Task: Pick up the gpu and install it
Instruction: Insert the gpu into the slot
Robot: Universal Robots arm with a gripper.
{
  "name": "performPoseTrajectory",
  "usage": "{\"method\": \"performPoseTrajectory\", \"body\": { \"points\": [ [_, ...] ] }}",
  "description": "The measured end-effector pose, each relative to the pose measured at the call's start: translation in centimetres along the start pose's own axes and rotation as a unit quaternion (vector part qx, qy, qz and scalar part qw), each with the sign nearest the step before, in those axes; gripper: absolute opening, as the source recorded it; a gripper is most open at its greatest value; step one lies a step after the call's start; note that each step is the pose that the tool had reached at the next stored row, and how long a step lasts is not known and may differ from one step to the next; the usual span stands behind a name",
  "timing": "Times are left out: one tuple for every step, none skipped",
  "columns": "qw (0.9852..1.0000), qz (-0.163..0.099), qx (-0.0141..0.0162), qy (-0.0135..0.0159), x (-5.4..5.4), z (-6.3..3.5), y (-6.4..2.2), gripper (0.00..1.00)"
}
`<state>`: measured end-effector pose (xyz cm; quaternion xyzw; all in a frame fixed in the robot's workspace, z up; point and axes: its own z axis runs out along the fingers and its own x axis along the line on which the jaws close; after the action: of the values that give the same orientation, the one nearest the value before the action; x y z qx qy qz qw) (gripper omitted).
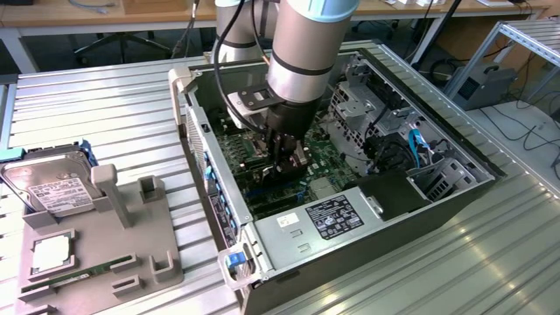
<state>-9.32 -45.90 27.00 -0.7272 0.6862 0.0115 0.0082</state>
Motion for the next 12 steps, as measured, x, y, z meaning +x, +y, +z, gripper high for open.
{"method": "performPoseTrajectory", "body": {
  "points": [
    [1.0,0.0,0.0,0.0,0.0,0.0,0.0,0.27],
    [1.0,0.0,0.0,0.0,0.0,0.0,0.0,0.27],
    [1.0,0.0,0.0,0.0,0.0,0.0,0.0,0.27],
    [1.0,0.001,0.0001,-0.0001,0.0,0.01,0.0,0.27],
    [1.0,0.004,0.0002,-0.0001,0.0,0.03,0.0,0.27],
    [1.0,0.007,0.0003,-0.0001,0.0,0.04,0.0,0.27],
    [1.0,0.008,0.0003,-0.0001,0.0,0.04,0.0,0.27],
    [1.0,0.008,0.0003,-0.0001,0.0,0.03,0.0,0.27],
    [1.0,0.008,0.0003,-0.0001,0.0,0.04,0.0,0.27],
    [1.0,0.008,0.0003,-0.0001,0.0,0.03,0.0,0.27],
    [1.0,0.008,0.0002,0.0,0.0,0.04,0.0,0.27],
    [1.0,0.008,0.0003,-0.0001,0.0,0.12,-0.01,0.27]
  ]
}}
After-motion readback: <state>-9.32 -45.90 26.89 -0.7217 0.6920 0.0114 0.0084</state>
